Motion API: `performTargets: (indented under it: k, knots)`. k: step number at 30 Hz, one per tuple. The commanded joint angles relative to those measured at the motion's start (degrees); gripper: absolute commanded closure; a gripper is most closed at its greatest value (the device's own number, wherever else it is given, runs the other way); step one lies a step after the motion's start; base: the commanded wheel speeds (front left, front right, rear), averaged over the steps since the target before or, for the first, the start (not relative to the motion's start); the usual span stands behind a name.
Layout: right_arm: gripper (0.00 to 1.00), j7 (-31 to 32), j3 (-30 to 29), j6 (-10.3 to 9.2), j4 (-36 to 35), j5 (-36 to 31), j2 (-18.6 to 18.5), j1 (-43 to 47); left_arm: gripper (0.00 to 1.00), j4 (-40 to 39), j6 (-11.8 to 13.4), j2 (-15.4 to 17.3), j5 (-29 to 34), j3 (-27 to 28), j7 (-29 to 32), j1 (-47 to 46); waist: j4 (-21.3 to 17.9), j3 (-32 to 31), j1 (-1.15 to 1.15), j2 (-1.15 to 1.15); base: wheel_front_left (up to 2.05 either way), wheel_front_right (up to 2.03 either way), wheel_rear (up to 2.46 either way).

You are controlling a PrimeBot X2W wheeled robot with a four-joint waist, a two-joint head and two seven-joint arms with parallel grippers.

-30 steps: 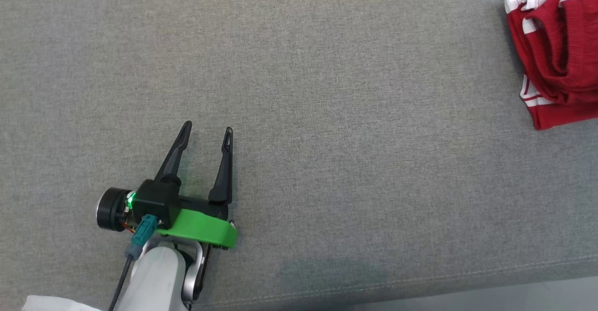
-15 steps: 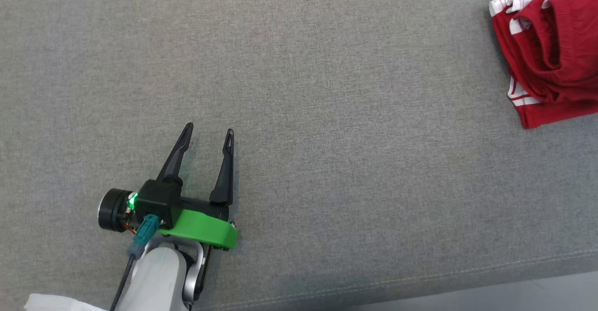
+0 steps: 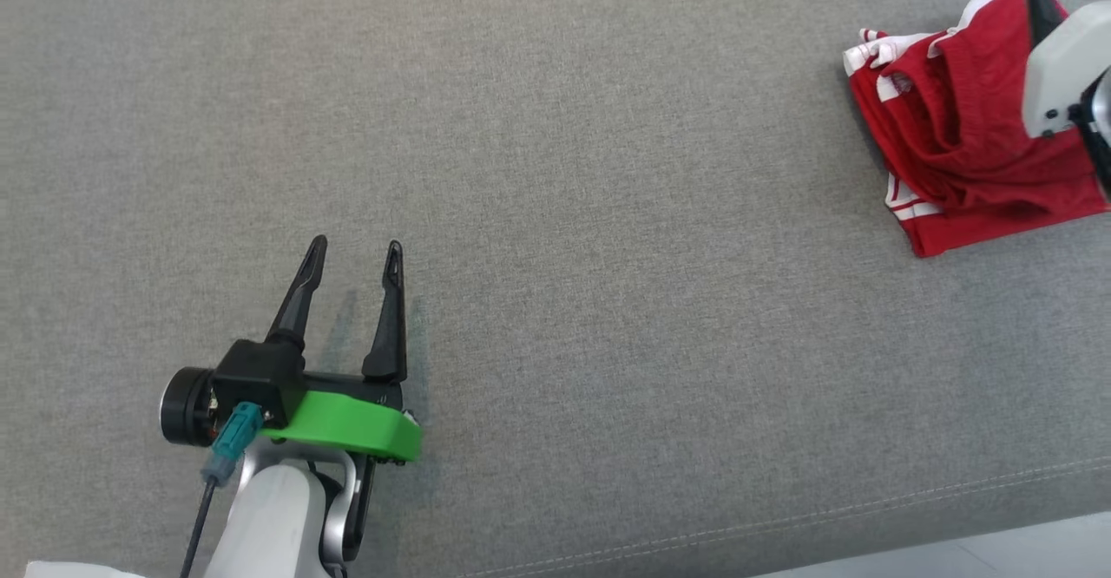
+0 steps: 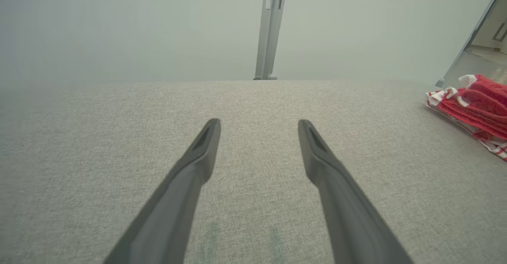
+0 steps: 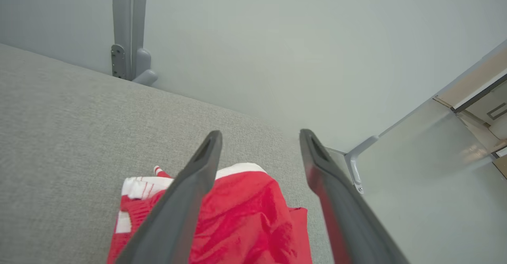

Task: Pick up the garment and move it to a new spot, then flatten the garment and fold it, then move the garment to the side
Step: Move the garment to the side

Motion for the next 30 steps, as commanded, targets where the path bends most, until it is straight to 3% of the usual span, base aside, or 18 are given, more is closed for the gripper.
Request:
performTargets:
  k: [1, 15, 25, 30]
  knots:
    - [0.00, -1.3, 0.1, -0.12, -0.9, 1.1, 1.1, 1.5, 0.00, 0.1, 0.3, 0.2, -0.5, 0.7, 0.0, 1.0, -0.6, -3.3, 0.00, 0.00, 0.00, 0.00, 0.00]
    - [0.00, -8.1, -8.2, -0.11, -12.2, 4.0, 10.9, 17.4, 0.00, 0.9, 3.5, -0.6, -3.0, 5.4, 0.0, 6.5, 1.8, -11.5, 0.00, 0.00, 0.00, 0.00, 0.00]
    - [0.00, -7.2, -17.0, -0.12, -28.8, -0.9, 20.6, 36.1, 0.00, 1.8, 5.9, -0.6, -2.4, 7.2, 0.0, 10.8, 4.3, -14.4, 0.00, 0.00, 0.00, 0.00, 0.00]
    - [0.00, -5.9, -16.6, -0.11, -36.7, -2.1, 23.8, 44.7, 0.00, 1.0, 6.0, -0.8, -2.4, 7.6, 0.0, 12.1, 5.4, -15.0, 0.00, 0.00, 0.00, 0.00, 0.00]
